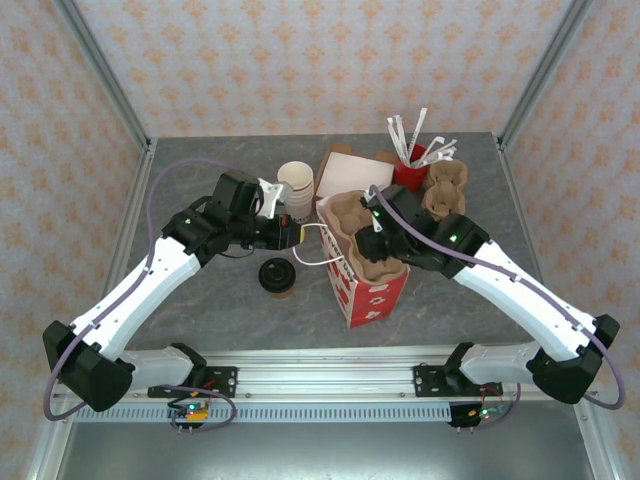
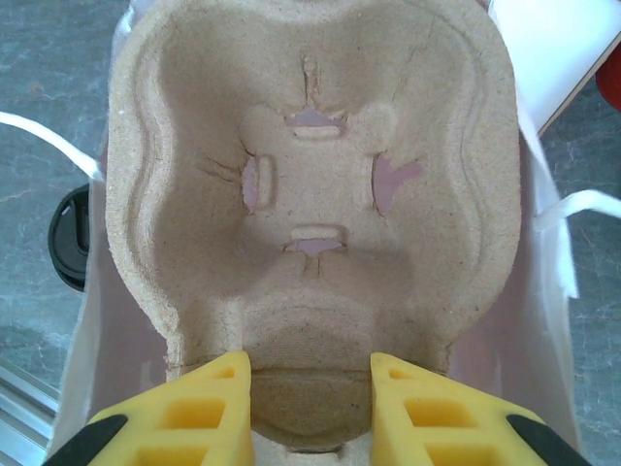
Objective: Pack the takeout coffee
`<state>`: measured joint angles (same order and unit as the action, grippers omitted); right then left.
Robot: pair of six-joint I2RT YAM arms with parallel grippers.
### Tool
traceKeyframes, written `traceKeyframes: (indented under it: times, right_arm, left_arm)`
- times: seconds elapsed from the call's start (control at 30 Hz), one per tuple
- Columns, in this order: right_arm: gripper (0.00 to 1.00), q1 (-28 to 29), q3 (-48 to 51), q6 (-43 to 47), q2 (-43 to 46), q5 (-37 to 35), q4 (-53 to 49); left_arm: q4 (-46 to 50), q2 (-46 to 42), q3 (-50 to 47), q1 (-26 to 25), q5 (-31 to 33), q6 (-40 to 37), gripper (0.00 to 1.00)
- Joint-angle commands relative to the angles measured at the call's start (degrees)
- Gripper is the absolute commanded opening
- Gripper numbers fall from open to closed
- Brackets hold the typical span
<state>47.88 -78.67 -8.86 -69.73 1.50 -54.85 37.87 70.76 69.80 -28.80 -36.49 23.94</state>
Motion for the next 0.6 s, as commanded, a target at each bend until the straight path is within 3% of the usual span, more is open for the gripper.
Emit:
traceKeyframes:
  times: [0.0,0.57]
  right_arm:
    - [0.28,0.5,1.2,-1.6,0.5,0.0,-0.5]
    - [0.28,0.6,-0.2,-5.7,-4.7,-5.3,-3.4]
  left_arm:
    - [0.5,0.6,1.3,-0.6,2.1,-0.9,0.0]
    - [0.4,0.8,1.7,-2.4,2.7,-0.9,0.0]
